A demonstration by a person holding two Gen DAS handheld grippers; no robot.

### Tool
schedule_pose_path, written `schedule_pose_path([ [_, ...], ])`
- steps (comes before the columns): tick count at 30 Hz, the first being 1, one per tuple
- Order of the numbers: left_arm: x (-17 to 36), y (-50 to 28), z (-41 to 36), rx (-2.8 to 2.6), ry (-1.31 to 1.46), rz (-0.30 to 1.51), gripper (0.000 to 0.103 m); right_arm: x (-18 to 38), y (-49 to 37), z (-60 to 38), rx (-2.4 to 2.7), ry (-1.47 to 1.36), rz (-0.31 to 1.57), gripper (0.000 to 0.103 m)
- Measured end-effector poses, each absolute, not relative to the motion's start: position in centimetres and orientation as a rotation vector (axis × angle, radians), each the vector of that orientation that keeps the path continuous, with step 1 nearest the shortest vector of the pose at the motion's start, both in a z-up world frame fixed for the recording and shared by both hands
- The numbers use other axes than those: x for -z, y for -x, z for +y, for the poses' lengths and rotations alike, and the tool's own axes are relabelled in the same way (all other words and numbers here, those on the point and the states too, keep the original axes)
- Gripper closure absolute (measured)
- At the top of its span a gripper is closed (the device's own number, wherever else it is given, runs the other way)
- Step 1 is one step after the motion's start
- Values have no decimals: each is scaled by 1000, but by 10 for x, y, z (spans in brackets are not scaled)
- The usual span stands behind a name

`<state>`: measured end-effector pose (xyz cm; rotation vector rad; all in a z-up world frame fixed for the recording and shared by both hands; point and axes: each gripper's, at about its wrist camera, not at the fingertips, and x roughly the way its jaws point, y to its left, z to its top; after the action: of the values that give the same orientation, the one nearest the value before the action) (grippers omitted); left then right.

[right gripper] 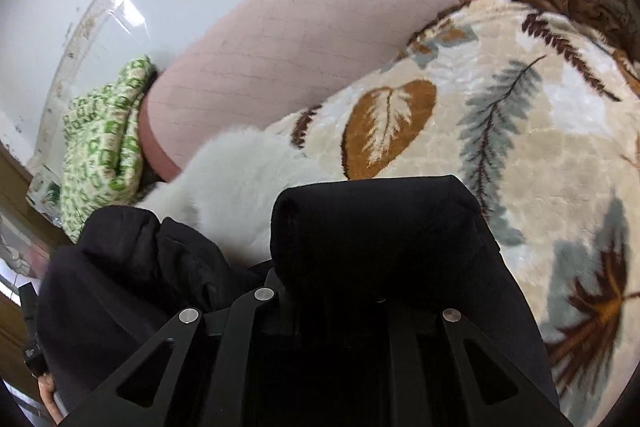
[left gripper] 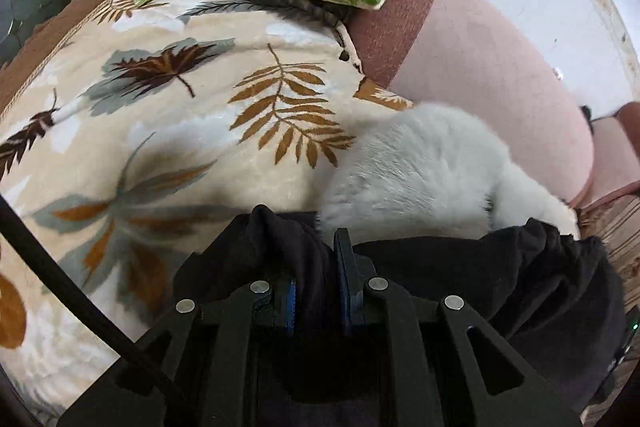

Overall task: Fold large clothes
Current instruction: 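Lower the held hem onto the fur collar with both grippers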

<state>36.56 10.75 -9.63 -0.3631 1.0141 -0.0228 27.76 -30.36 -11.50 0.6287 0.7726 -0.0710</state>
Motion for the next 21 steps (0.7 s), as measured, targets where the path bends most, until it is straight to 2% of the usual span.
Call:
schedule_pose_path([
  [5, 109, -374, 110, 20, 403, 1022, 87, 132, -285, -322, 52, -740, 795, 87],
  [12, 106, -362, 108, 22, 373, 977, 87, 128, -280, -317, 61, -725, 785, 86],
  [14, 97, -355, 111, 22, 388, 989, 85, 118, -276, -310, 76, -677, 773, 82],
  [15, 89, -350, 114, 31, 399, 992, 80, 113, -273, -307, 82, -644, 766, 79],
  [17, 66, -335, 120, 62, 412, 961, 63, 96, -265, -296, 93, -550, 741, 57],
  [18, 53, -326, 124, 64, 410, 931, 40, 87, -259, -291, 95, -515, 721, 50],
  [19, 40, -314, 129, 55, 408, 883, 25, 82, -254, -289, 98, -504, 708, 38],
  [21, 12, -288, 138, 33, 401, 766, 21, 67, -239, -287, 123, -498, 663, 29],
])
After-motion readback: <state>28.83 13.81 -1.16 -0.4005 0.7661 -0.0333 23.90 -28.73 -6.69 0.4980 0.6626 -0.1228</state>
